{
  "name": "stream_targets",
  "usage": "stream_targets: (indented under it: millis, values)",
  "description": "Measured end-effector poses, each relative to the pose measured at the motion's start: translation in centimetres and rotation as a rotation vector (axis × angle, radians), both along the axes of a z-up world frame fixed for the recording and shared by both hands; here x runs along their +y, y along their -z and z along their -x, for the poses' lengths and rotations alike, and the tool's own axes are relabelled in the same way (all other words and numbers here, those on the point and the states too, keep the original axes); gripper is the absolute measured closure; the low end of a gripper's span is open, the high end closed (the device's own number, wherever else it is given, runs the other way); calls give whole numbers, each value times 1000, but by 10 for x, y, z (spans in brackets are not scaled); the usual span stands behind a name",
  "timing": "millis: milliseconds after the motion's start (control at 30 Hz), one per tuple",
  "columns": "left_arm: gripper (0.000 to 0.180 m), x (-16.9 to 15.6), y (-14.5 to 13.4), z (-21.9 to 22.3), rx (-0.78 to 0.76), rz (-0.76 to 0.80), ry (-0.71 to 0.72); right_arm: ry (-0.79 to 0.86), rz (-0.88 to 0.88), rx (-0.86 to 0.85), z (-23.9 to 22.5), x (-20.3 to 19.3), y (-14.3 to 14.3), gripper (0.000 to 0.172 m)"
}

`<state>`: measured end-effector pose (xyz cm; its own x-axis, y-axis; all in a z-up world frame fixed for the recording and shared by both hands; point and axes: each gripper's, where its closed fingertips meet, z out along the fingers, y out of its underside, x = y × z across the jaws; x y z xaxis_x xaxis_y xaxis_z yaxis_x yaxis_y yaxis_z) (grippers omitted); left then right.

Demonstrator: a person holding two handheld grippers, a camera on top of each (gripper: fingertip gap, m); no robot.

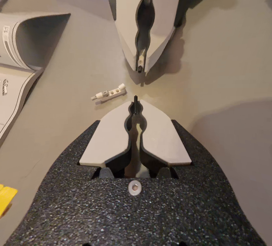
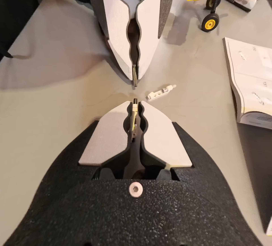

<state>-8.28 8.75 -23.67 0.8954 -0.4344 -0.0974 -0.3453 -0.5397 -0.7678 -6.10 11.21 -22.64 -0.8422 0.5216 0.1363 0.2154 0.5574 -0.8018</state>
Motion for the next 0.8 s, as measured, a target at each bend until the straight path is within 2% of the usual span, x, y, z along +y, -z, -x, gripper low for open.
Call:
stream_targets:
  millis: [167,300,400,467,533,633,733,800]
  values:
    - [175,5,-12,7,-61,-55,-63,15,-7,-19,2,1,2,164]
    - [176,13,-33,12,-99,-154,-109,15,-14,-23,3,1,3,164]
    - [176,27,-59,14,-158,-224,-165,31,-16,-27,5,2,4,164]
    - [176,41,-86,16,-166,-275,-191,41,-15,-28,6,2,4,164]
    - [176,63,-117,11,-173,-300,-179,38,-22,-20,5,2,4,164]
    - [176,112,-157,-1,-165,-327,-123,33,-38,6,2,2,4,164]
    - [176,164,-163,-36,-189,-216,46,17,-54,25,-5,0,4,164]
    - [176,202,-160,-50,-167,-210,75,10,-64,34,-11,-1,4,164]
